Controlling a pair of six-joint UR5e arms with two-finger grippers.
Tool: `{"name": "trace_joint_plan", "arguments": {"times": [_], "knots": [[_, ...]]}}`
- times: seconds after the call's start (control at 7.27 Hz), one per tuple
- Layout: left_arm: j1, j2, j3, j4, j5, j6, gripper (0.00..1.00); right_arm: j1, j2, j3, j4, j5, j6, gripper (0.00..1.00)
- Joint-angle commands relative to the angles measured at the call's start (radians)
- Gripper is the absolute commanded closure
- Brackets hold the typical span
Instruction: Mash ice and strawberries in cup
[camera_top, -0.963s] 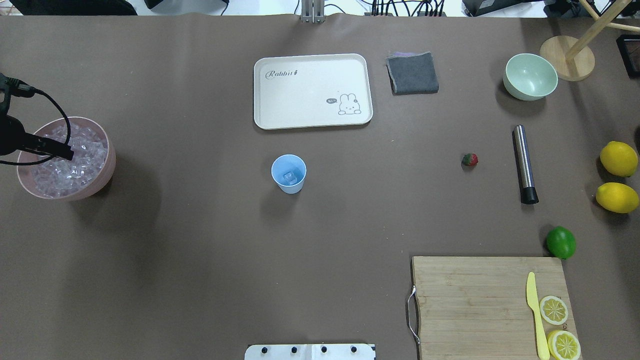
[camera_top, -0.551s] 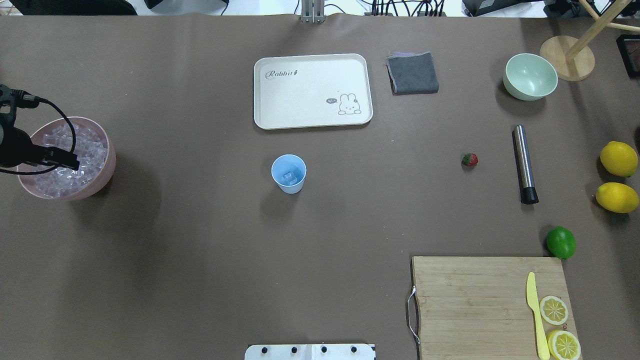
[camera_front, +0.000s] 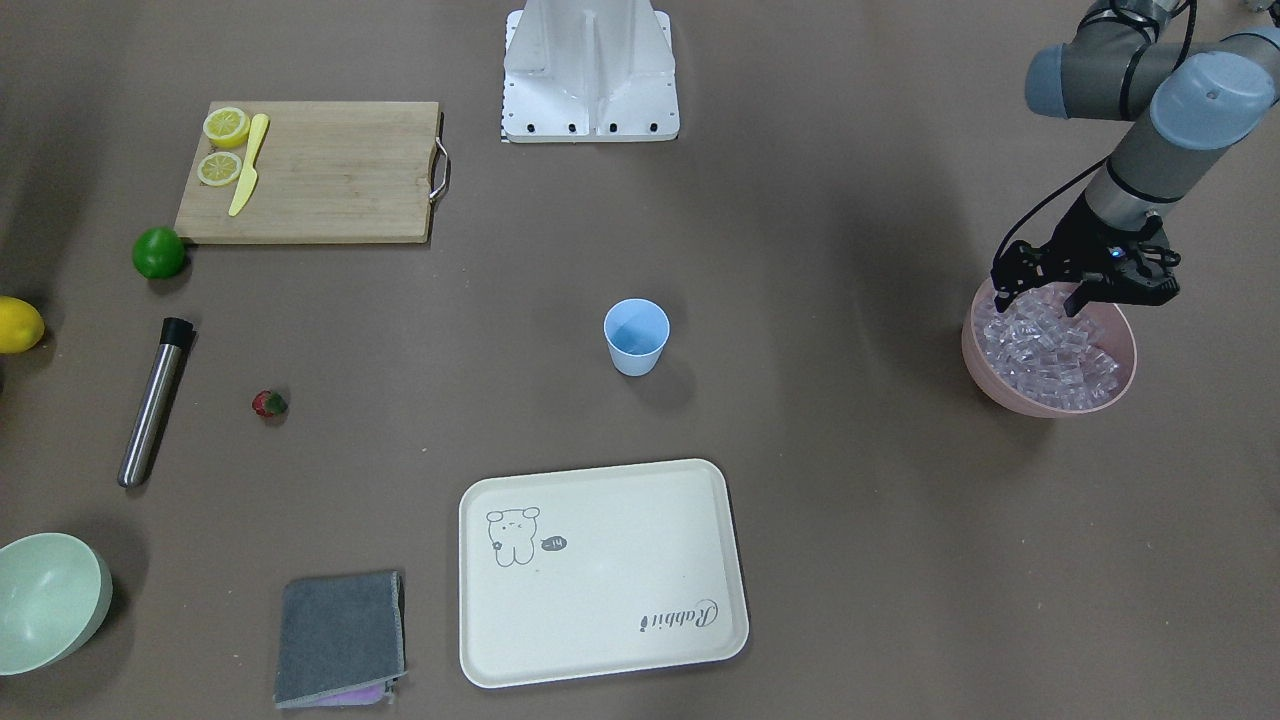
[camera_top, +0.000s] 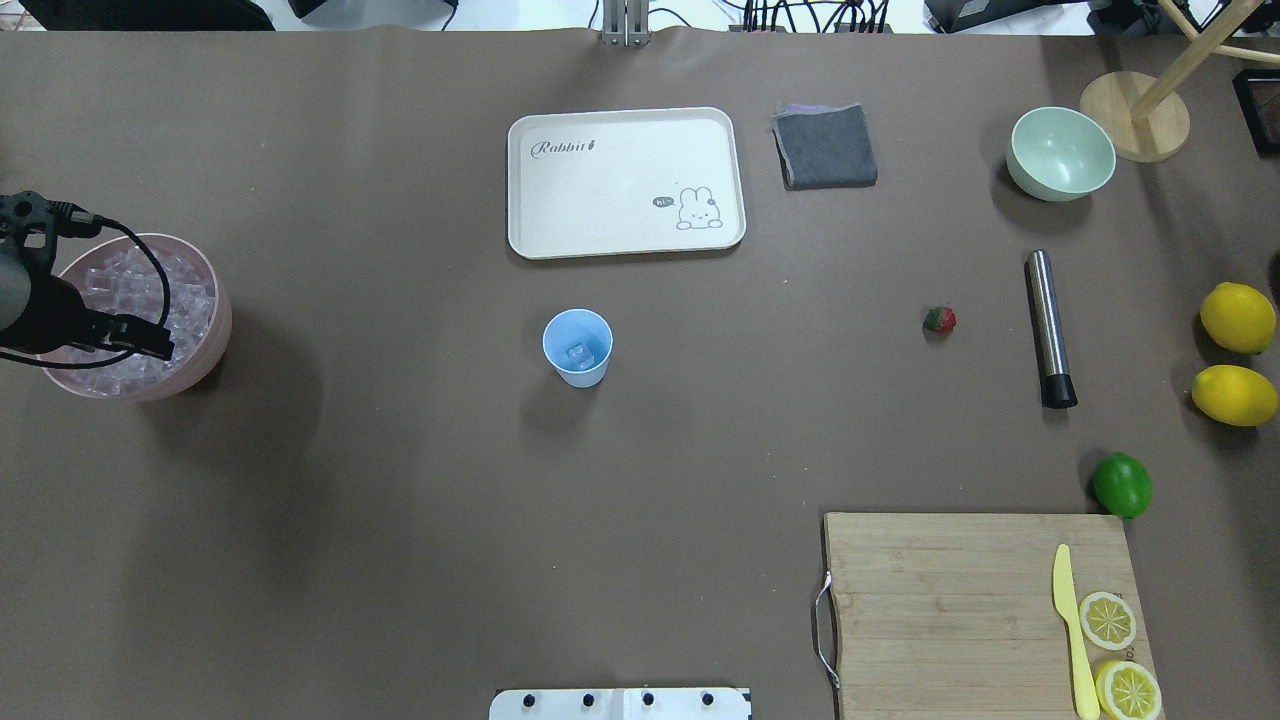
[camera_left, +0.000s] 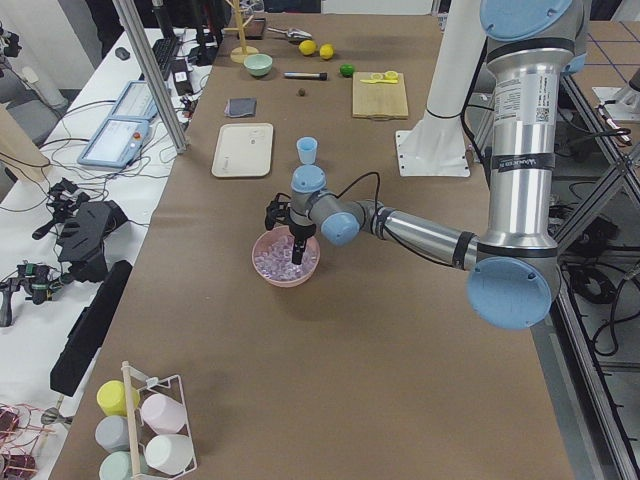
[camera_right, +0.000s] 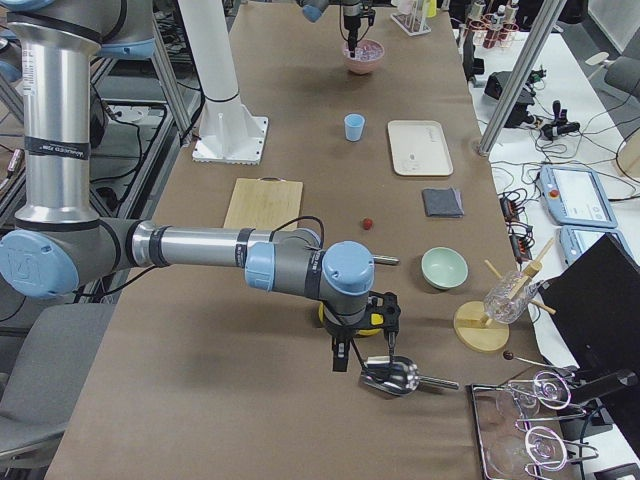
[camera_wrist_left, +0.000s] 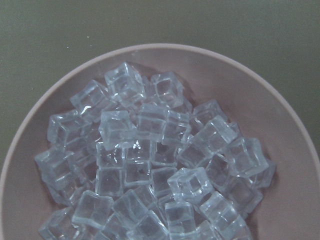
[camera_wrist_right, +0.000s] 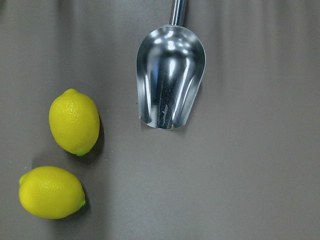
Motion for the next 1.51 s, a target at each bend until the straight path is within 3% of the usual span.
{"name": "trace_joint_plan", "arguments": {"times": [0.0,1.38], "knots": [[0.003,0.005,0.0,0.0,0.0,0.001,0.09,0.0,-0.002,0.0,0.0,0.0,0.0,0.0],[0.03,-0.001,0.018,0.0,0.003,0.013,0.1,0.0,-0.005,0.005,0.0,-0.001,0.002,0.0]]}}
